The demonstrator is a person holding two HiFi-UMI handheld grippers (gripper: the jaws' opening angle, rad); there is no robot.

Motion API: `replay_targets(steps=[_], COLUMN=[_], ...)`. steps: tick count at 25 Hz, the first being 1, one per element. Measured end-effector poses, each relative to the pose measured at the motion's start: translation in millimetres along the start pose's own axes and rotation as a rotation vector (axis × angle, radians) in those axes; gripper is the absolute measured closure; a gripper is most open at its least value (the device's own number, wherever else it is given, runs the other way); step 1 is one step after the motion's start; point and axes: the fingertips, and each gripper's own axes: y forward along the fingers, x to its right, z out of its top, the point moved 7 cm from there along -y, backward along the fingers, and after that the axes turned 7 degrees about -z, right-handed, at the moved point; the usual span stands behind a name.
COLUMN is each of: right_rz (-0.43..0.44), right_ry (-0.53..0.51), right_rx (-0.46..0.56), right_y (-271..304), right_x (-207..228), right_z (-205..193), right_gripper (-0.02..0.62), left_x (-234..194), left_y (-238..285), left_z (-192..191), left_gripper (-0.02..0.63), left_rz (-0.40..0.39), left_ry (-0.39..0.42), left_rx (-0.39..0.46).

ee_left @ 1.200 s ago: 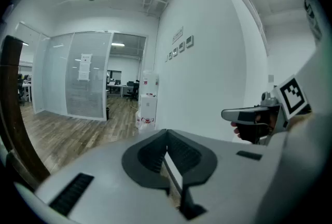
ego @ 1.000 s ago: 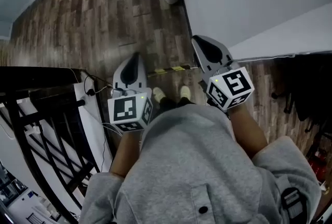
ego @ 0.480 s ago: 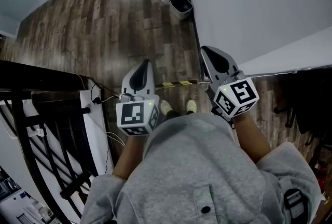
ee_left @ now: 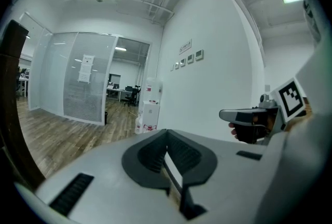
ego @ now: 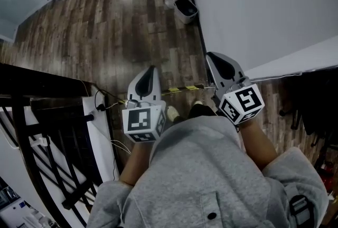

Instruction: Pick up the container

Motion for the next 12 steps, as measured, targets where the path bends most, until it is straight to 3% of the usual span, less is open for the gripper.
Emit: replay_targets(steps=[12], right_rz=[0.002], right_ry=[-0.052], right_rx=[0.031], right_y=[21], right_x=[-12], right_z=[7], right_gripper=[0.569], left_x=[-25], left_y=[0], left_z=[8], left_gripper=[0.592], left_rz=[-0.011], left_ry=[0.009], left_rx=[0.046])
